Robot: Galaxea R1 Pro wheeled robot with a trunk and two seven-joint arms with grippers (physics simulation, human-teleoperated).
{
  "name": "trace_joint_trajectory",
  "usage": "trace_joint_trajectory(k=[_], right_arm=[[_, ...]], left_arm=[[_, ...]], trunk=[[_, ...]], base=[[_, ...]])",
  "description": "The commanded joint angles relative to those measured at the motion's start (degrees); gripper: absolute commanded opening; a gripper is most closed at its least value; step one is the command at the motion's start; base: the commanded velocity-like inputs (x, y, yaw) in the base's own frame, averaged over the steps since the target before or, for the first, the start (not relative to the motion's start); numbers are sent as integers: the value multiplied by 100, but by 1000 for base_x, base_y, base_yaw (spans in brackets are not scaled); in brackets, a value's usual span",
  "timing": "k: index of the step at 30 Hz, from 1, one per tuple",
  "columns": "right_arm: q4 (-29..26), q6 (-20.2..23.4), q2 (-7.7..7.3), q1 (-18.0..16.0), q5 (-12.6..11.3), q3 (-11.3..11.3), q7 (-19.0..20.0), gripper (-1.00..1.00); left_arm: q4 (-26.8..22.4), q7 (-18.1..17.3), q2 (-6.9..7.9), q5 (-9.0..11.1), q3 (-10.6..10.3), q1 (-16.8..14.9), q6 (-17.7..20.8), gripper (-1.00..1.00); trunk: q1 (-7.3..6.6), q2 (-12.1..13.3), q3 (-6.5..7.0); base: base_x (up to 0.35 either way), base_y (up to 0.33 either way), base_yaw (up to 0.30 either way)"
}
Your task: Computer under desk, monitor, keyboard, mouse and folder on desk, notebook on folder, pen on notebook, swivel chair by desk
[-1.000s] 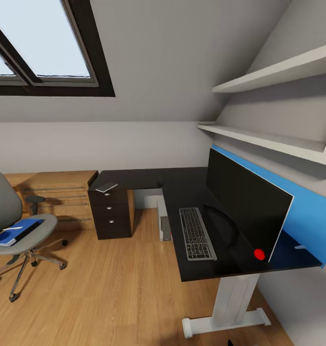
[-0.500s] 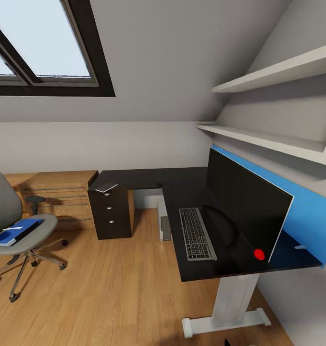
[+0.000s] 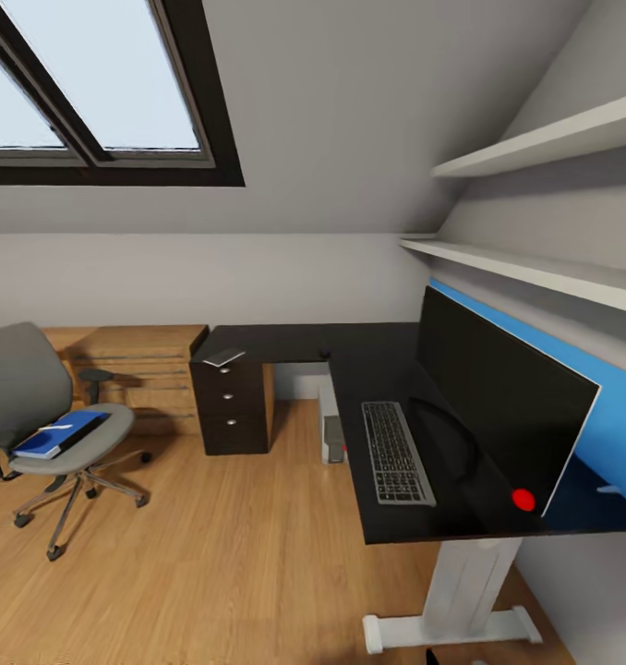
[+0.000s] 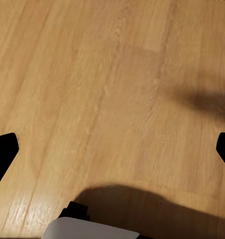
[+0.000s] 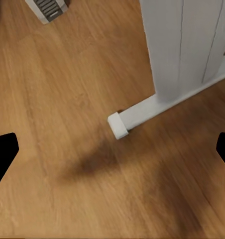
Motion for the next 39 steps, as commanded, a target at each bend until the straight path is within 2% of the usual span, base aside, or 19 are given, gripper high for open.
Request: trace_joint_trajectory(k=[1,15,26,39], right_arm=[[9,-23,0,-5,-19,-42,44,100],[9,-46,8,-5,0,-29,26,100],[11,-81,22,-5,-5,-37,22,100],[15,-82,15,-5,0,-34,22,100]], left_arm=[[-8,-3,-2,55,1,2,-7,100],[-8,-3,-2,54,1,2,-7,100],[-8,-3,-3,54,1,2,-7,100],[-8,-3,-2,54,1,2,-8,100]], trunk=[[1,-5,-7],[1,-5,-12],[1,-5,-12],[1,-5,-12]], base=[[0,37,110],[0,223,29],[4,64,254],[234,229,22]])
